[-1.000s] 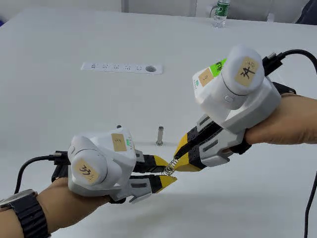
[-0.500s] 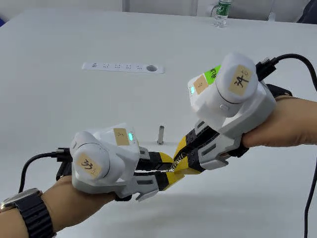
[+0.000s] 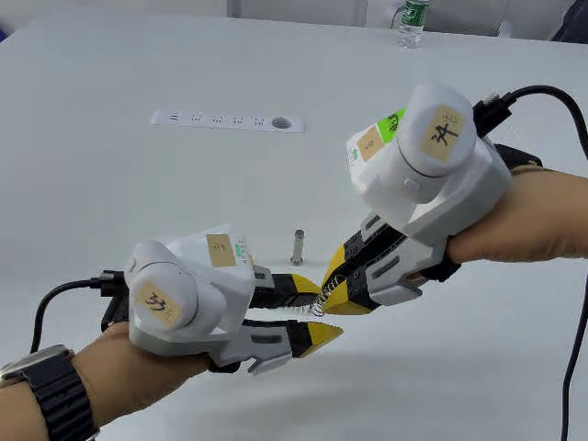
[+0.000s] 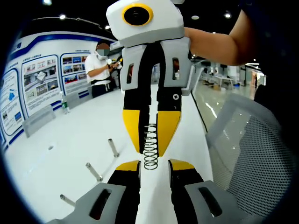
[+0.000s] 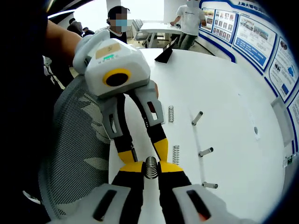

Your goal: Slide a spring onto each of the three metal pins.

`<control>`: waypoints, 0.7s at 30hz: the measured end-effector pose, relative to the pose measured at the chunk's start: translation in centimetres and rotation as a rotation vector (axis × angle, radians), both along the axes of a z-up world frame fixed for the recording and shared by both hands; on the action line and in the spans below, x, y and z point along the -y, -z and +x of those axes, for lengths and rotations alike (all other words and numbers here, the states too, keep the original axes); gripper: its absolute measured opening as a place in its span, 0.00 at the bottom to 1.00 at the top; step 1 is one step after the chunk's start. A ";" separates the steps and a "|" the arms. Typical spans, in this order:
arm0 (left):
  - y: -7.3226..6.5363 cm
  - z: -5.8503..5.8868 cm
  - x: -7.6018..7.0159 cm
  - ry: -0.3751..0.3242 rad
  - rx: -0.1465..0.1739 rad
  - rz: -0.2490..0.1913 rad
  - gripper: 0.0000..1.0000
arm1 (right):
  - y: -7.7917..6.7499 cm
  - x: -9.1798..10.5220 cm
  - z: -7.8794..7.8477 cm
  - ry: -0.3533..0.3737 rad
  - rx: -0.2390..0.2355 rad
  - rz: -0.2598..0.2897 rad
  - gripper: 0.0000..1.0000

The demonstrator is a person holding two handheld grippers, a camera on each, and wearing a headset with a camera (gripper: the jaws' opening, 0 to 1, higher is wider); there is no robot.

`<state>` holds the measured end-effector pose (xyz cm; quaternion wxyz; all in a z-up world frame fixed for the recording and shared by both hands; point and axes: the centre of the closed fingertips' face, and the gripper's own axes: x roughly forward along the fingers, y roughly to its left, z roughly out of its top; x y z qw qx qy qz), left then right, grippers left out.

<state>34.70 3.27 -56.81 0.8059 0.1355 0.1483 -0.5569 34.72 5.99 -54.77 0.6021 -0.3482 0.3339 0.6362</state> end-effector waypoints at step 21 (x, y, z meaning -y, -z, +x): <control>-1.5 -0.6 -8.1 -0.158 -0.033 -0.036 0.53 | -1.3 3.2 2.8 0.102 0.018 -0.010 0.12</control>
